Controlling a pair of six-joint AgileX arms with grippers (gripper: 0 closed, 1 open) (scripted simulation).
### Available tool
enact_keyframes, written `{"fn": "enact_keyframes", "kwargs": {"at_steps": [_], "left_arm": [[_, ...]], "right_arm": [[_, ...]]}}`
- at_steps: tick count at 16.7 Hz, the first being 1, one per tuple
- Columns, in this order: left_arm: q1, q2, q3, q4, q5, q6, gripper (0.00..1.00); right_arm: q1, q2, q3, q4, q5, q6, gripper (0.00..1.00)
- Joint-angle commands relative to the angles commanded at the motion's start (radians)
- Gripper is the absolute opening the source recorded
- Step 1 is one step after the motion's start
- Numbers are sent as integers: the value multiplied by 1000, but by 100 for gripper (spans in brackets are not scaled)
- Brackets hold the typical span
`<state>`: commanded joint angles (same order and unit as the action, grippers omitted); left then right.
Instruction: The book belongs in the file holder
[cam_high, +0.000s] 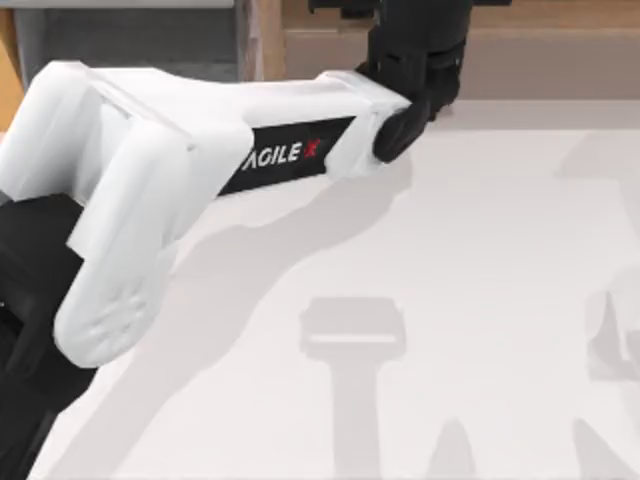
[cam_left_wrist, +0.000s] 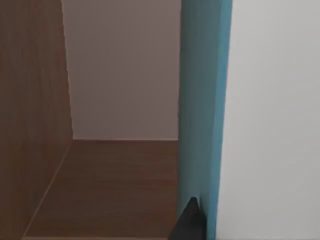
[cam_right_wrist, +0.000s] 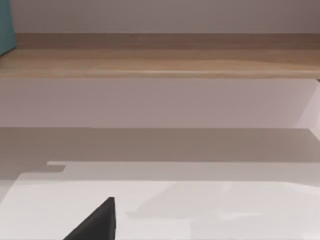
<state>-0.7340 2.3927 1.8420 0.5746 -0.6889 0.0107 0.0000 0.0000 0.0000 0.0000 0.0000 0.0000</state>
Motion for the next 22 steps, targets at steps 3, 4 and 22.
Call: {"fn": "enact_keyframes", "kwargs": {"at_steps": [3,4,22], "left_arm": [[0,0,0,0,0,0,0],[0,0,0,0,0,0,0],[-143,-141,-111,-56,140,31,0]], "right_arm": [[0,0,0,0,0,0,100],[0,0,0,0,0,0,100],[0,0,0,0,0,0,100]]}}
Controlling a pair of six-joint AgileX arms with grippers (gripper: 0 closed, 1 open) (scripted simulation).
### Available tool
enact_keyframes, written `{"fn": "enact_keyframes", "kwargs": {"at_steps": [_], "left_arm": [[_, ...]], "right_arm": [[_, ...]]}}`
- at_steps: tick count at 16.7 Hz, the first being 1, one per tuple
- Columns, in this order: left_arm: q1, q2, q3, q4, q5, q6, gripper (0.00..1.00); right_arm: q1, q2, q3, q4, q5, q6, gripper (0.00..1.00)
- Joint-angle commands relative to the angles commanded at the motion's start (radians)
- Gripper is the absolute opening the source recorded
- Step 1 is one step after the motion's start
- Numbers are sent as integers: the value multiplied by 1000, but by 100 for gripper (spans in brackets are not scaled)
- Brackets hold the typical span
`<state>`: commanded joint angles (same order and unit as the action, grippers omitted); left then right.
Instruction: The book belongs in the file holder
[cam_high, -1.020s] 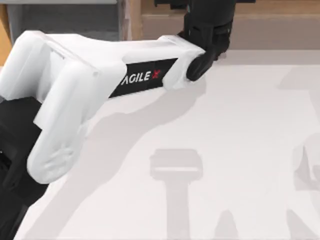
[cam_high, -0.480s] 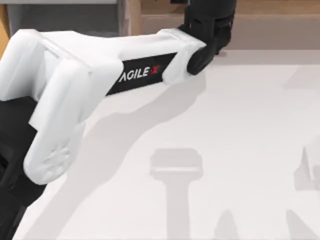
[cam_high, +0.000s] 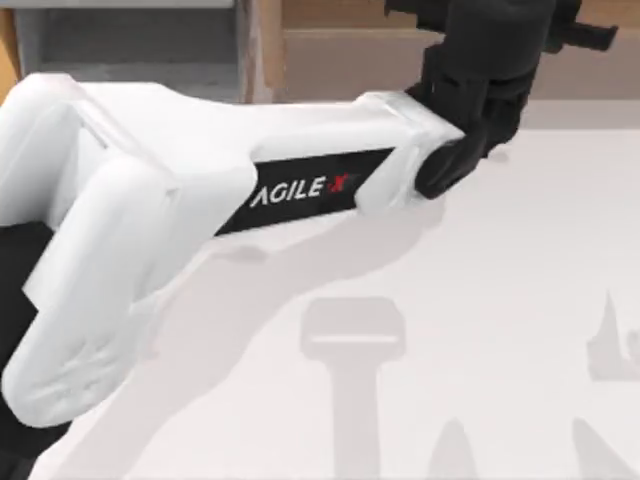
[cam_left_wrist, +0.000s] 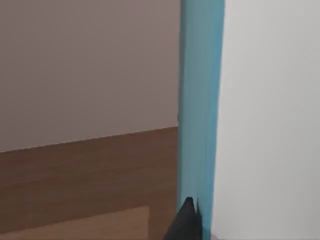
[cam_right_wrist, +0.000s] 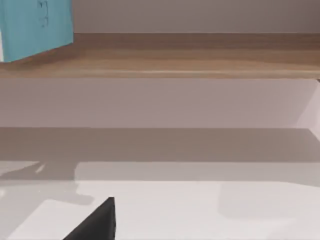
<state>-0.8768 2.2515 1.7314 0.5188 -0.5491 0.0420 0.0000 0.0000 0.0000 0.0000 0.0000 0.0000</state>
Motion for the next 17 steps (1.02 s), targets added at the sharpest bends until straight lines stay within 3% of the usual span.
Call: {"fn": "enact_keyframes", "kwargs": {"at_steps": [5,9,13,17], "left_arm": [[-179,-188,-224,-23,204,46,0],[-229,-355,-455,-21,336,176,0],[-148,-507,-705,3,410,413,0],[48,-600,-938,48,425,733,0]], "right_arm": [[0,0,0,0,0,0,100],[0,0,0,0,0,0,100],[0,0,0,0,0,0,100],[0,0,0,0,0,0,100]]}}
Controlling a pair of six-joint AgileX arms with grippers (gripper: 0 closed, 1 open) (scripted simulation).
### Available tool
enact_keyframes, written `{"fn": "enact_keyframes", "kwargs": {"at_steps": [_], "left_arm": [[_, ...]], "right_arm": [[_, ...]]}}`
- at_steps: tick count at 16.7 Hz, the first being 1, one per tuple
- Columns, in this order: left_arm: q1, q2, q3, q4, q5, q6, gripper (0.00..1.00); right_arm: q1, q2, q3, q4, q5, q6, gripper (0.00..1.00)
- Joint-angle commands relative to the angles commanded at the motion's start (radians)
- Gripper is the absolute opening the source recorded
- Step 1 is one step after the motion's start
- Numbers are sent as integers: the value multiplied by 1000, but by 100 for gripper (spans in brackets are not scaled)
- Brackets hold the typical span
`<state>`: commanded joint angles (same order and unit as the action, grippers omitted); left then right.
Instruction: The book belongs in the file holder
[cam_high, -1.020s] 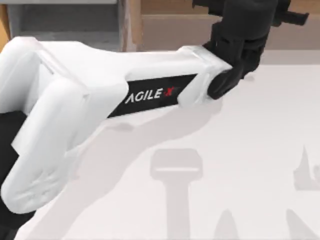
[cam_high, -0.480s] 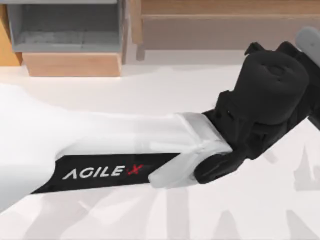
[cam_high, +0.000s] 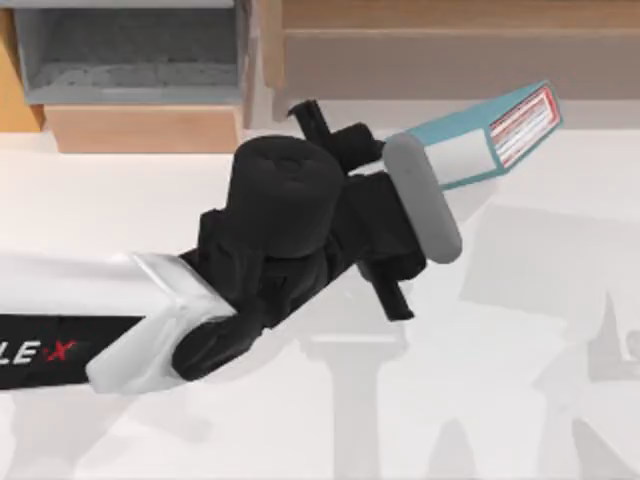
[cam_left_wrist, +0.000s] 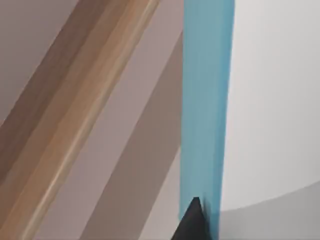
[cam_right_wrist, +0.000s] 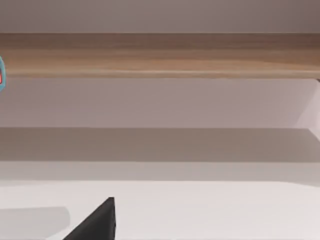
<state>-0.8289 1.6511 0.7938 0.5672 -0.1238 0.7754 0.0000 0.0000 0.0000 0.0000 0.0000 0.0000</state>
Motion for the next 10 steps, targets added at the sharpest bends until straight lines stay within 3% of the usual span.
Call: {"fn": "enact_keyframes", "kwargs": {"at_steps": [5,10], "left_arm": [[351,-35,-139,80,-39,461,0],[570,84,-75,183,-54,721,0]], "right_arm": [[0,0,0,0,0,0,100],[0,0,0,0,0,0,100]]}}
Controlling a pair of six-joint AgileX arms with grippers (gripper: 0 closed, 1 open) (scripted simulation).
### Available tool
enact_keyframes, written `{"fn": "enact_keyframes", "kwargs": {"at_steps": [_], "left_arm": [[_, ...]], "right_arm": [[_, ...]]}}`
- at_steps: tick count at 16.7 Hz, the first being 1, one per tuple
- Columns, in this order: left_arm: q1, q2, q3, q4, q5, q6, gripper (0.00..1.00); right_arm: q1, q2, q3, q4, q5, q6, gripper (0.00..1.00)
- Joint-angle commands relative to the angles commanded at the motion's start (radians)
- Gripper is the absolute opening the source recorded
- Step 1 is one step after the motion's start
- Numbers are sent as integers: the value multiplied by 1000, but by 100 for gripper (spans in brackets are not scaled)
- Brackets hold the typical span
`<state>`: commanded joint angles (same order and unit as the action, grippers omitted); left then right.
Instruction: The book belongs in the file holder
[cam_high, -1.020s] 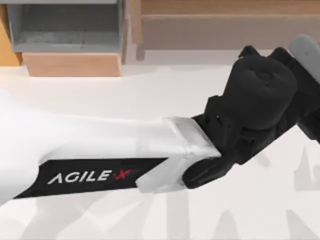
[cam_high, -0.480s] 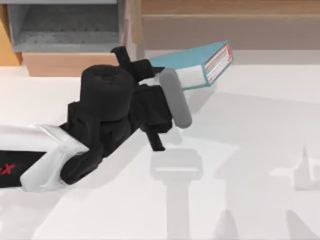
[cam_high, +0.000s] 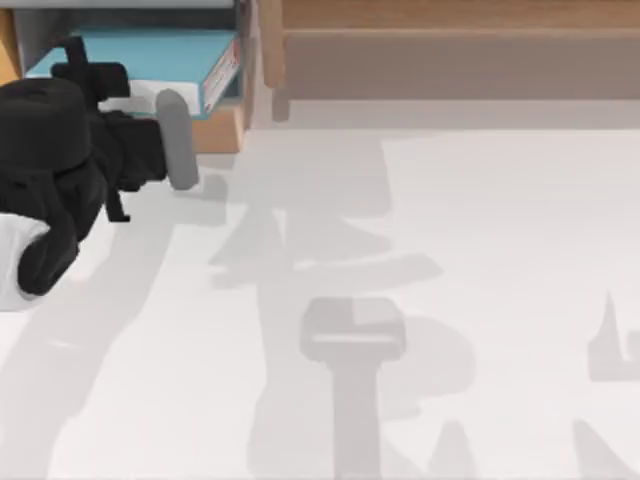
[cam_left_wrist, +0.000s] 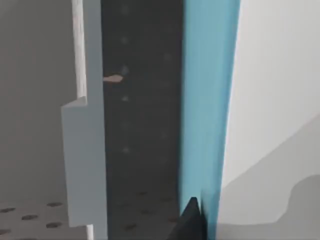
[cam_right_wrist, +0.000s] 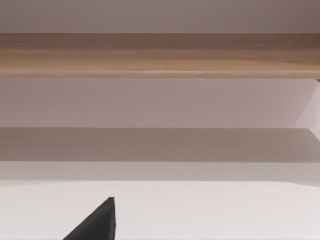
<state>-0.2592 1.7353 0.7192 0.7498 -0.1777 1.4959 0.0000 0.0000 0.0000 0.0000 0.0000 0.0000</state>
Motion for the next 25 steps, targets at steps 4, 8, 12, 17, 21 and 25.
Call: {"fn": "enact_keyframes", "kwargs": {"at_steps": [4,8,12,17,21,25], "left_arm": [[28,32,22,3,4,35,0],[25,31,22,3,4,35,0],[39,80,87,0,12,35,0],[44,138,139,-8,21,39,0],[44,138,139,-8,21,39,15],[44,138,139,-8,21,39,45]], "right_arm": [[0,0,0,0,0,0,100],[0,0,0,0,0,0,100],[0,0,0,0,0,0,100],[0,0,0,0,0,0,100],[0,0,0,0,0,0,100],[0,0,0,0,0,0,100]]}}
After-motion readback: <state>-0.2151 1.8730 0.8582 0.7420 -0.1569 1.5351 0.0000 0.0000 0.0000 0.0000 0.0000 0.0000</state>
